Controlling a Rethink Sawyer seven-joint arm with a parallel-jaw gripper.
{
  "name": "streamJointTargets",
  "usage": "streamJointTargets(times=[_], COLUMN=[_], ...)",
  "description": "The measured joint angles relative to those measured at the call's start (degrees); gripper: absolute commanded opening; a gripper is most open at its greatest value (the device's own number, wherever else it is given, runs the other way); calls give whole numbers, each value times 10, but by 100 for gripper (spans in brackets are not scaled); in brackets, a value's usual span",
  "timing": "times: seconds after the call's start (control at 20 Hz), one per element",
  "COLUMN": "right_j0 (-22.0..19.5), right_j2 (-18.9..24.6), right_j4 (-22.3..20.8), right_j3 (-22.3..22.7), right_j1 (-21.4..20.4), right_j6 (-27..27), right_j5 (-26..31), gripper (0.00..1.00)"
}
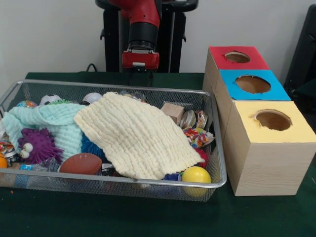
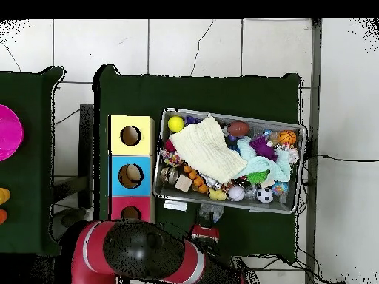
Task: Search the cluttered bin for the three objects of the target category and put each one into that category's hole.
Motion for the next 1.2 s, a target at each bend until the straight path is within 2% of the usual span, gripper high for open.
streamJointTargets(times=[0.3, 0.6, 0.95, 1.2], right_j0=[-1, 0, 5, 10], right_j2=[0, 2, 8, 12], right_j4=[-23, -24, 3, 19], right_j3=[-1, 3, 18, 24], right_j1=[-14, -28, -52, -59], right_j6=[0, 0, 0, 0], right_j5=[32, 66, 143, 168], gripper=[100, 100, 100, 100])
